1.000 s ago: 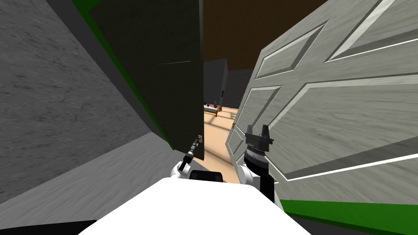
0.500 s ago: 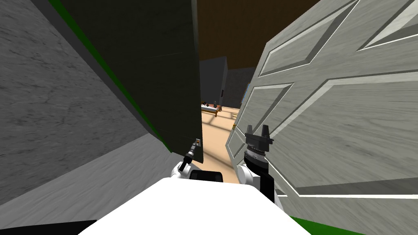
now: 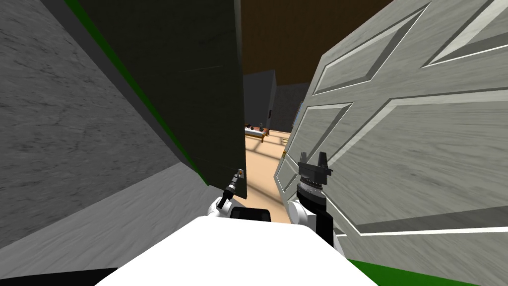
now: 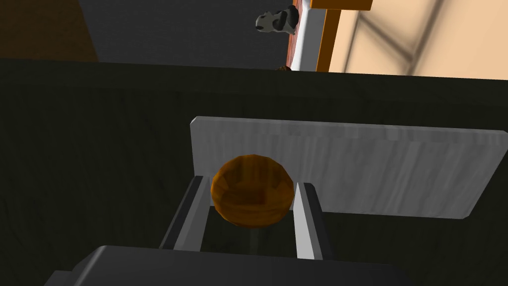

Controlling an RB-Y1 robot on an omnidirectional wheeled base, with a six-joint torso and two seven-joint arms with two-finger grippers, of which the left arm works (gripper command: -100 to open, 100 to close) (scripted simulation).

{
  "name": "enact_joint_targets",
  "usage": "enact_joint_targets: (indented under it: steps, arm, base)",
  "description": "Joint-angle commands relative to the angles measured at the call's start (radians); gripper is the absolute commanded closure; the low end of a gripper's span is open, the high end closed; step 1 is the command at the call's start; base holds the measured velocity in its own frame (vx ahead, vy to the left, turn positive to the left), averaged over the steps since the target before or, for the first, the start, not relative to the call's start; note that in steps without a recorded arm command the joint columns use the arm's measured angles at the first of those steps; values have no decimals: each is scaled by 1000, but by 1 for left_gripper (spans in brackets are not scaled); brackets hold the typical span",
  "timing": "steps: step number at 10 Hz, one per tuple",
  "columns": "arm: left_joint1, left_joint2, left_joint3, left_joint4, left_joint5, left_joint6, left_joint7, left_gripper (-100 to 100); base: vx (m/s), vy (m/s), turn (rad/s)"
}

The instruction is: Push the door open

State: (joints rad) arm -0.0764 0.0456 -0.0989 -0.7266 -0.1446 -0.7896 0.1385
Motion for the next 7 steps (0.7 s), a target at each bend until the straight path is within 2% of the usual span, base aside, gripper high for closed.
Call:
enact_joint_targets:
  steps: [1,4,5,7]
  arm:
    - [-7,11,29,8,4,-1,-11,100]
    - [-19,23,72,19,10,-3,-29,100]
    - [-3,17,49,2,4,7,-20,-100]
    - [-2,16,47,0,3,9,-17,-100]
  base:
    - [93,-2,-5]
    - [153,3,32]
    - [-75,-22,30]
    - [-161,-4,8]
